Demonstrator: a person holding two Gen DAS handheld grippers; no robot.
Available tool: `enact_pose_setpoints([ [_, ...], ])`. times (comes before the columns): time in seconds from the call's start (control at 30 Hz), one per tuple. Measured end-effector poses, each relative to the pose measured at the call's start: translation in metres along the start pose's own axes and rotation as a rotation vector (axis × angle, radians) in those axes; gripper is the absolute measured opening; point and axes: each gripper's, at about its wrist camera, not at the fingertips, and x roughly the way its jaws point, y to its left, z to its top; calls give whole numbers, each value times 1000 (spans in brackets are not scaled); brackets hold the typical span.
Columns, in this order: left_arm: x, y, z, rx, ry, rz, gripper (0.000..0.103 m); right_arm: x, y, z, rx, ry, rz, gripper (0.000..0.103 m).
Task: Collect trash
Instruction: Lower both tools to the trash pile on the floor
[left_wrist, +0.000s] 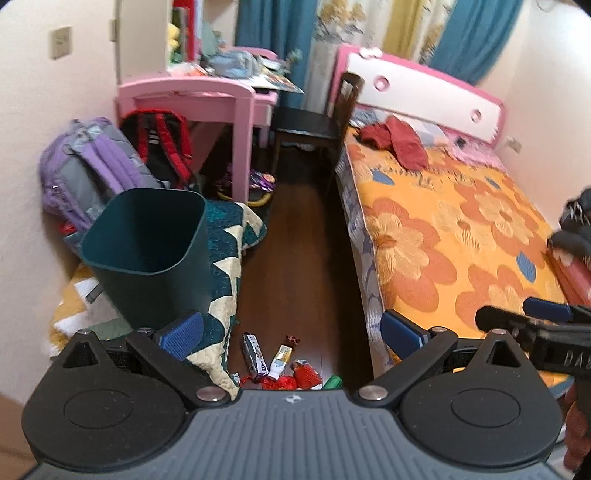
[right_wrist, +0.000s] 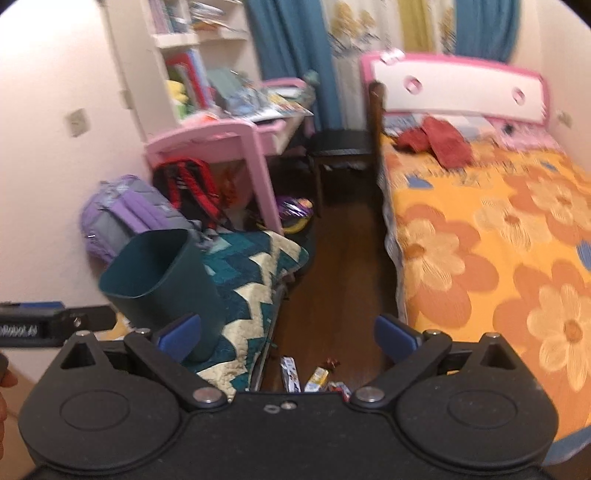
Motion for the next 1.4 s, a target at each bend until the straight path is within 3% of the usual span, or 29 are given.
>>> enact_pose_setpoints([
  [0.17,71,25,13,113,85,-81,103,69,-6,-3,138,90,-75,99],
  [0.33,150,33,-7,214,198,-107,103,144,-20,-23,190,165,-149,97],
  [0.47,217,33,-42,199,337,-123,103,209,-37,-49,181,274,-177,95],
  [0.67,307,18,-107,188,462,-115,103,312,-75,-111,170,416,-160,94],
  [0.9,432,-14,-189,219,548,-62,103,419,-120,-194,134,539,-142,93],
  [1.17,564,-28,-278,269,613,-27,103,543,-168,-286,120,649,-206,86],
  [1.4,648,-24,-339,254,678,-33,102,620,-208,-348,236,730,-247,82],
])
